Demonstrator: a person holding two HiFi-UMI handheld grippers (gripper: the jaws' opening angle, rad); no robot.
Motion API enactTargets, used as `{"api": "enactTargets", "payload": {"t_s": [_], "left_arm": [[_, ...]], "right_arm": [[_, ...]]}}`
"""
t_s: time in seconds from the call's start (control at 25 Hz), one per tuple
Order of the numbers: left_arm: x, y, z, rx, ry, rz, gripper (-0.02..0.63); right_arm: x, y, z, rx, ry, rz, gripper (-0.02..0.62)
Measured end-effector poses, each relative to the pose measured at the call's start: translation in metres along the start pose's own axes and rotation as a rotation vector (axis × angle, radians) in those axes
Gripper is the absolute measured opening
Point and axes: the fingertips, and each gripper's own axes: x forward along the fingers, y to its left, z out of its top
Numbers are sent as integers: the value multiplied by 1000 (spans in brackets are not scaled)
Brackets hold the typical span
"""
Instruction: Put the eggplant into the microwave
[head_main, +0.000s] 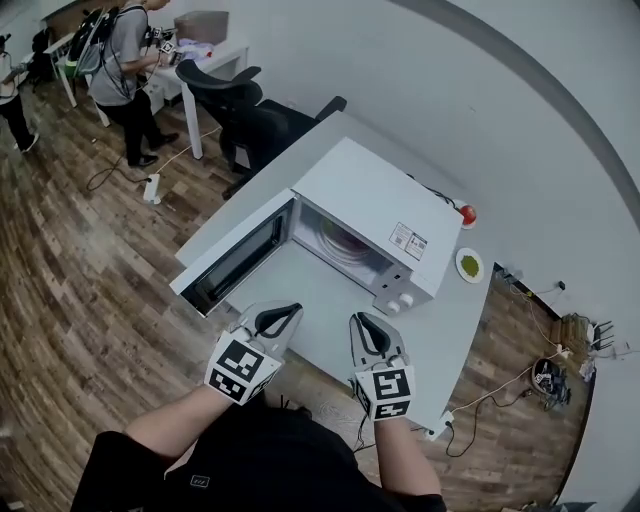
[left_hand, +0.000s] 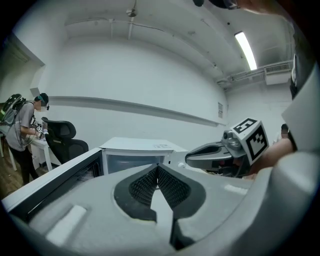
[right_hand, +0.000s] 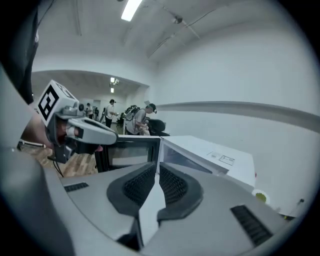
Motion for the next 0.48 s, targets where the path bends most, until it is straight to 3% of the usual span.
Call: {"api": "enactTargets", "payload": {"t_s": [0.28, 0.48], "left_arm": [[-18, -57, 26, -76, -43, 39, 8], [-34, -99, 39, -75, -72, 41, 8]], "right_arm": [[-109, -18, 5, 179, -115, 73, 32], [-164, -25, 3, 291, -183, 152, 20]]}}
